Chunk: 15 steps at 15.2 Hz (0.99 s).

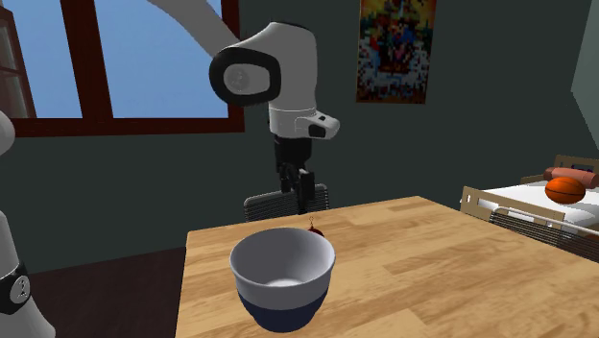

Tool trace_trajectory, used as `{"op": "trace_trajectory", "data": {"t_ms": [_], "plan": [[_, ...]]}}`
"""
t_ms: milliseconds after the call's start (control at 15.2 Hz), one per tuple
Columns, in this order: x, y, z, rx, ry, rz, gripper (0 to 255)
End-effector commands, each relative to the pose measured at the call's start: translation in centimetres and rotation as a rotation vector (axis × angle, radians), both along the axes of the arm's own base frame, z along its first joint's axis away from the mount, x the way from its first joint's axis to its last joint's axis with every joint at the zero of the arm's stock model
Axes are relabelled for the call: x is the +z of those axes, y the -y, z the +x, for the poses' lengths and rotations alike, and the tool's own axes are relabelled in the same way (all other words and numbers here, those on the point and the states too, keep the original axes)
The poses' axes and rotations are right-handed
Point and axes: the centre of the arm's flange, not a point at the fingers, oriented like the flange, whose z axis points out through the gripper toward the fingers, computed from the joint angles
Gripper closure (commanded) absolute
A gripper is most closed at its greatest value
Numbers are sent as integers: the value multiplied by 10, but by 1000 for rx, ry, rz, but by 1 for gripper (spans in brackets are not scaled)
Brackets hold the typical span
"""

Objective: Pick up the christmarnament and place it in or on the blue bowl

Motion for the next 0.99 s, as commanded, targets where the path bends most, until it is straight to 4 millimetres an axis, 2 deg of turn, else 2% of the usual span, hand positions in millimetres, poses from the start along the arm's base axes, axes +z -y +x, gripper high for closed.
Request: {"op": "trace_trajectory", "data": {"t_ms": [0, 462, 924], "plan": [[-25, -4, 13, 8, 6, 14, 0], [-97, -18, 62, 37, 25, 64, 0], [-132, -29, 66, 37, 25, 64, 0]]}}
